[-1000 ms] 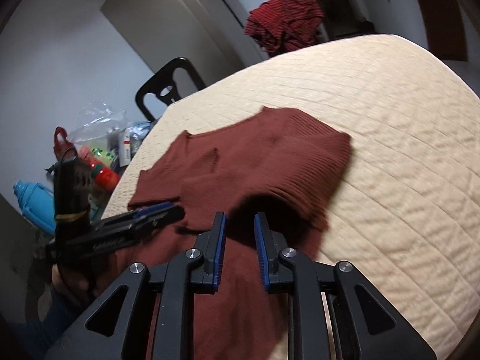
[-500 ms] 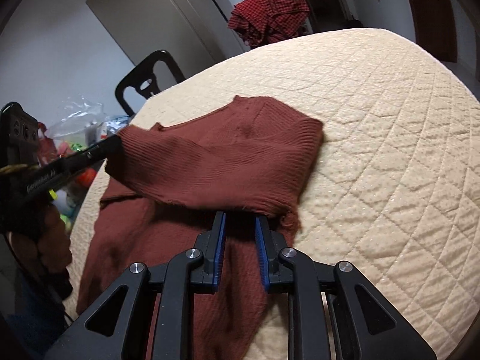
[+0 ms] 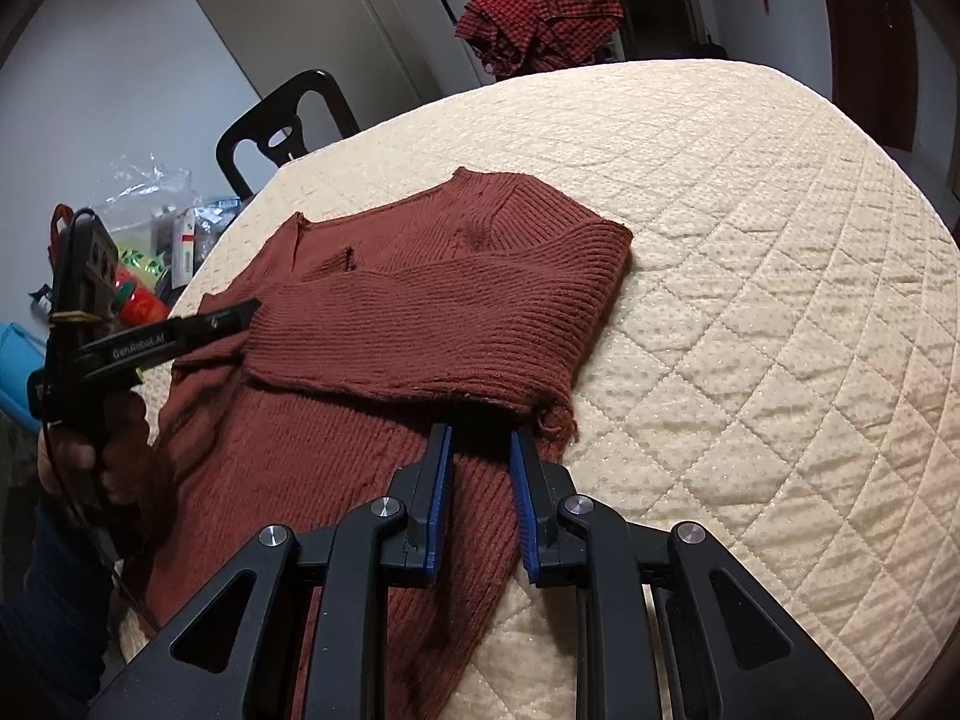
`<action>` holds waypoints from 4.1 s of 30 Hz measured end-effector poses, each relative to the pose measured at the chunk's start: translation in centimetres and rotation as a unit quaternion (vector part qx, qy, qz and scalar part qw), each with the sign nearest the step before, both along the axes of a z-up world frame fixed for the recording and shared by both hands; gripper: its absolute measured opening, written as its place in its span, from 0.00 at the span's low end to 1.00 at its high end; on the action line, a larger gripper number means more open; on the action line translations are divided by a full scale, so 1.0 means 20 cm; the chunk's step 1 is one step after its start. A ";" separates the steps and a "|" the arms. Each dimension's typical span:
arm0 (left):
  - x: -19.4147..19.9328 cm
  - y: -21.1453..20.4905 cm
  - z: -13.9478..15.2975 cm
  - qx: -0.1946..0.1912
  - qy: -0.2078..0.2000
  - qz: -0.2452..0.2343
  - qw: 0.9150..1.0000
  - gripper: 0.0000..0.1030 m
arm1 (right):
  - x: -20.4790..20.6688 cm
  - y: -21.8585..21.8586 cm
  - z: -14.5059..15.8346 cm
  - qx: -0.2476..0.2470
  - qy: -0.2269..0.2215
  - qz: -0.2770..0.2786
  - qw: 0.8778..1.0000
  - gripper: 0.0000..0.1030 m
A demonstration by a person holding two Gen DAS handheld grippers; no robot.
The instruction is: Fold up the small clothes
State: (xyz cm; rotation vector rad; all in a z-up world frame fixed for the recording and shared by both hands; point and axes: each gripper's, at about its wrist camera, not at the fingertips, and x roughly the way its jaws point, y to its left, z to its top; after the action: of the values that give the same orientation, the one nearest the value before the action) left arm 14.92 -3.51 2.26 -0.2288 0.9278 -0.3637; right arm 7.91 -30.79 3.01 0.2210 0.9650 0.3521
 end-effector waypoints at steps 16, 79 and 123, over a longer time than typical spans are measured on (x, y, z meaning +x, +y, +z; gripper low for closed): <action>0.05 -0.24 0.04 0.045 -0.022 -0.060 0.997 0.03 | -0.02 -0.03 0.01 0.015 -0.006 -0.017 1.000 0.20; -0.53 0.25 -0.01 0.089 -0.051 0.061 0.993 0.29 | -0.27 0.12 0.16 -0.047 -0.058 0.037 0.997 0.19; -1.05 0.41 -0.11 0.014 -0.020 0.098 0.995 0.36 | -0.68 0.00 -0.06 0.133 0.052 0.064 0.988 0.40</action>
State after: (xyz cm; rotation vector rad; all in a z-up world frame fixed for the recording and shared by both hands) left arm -6.16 4.67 0.02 -0.2832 0.8626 -0.1735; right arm -5.60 -30.82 1.75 0.4256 1.0358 0.5927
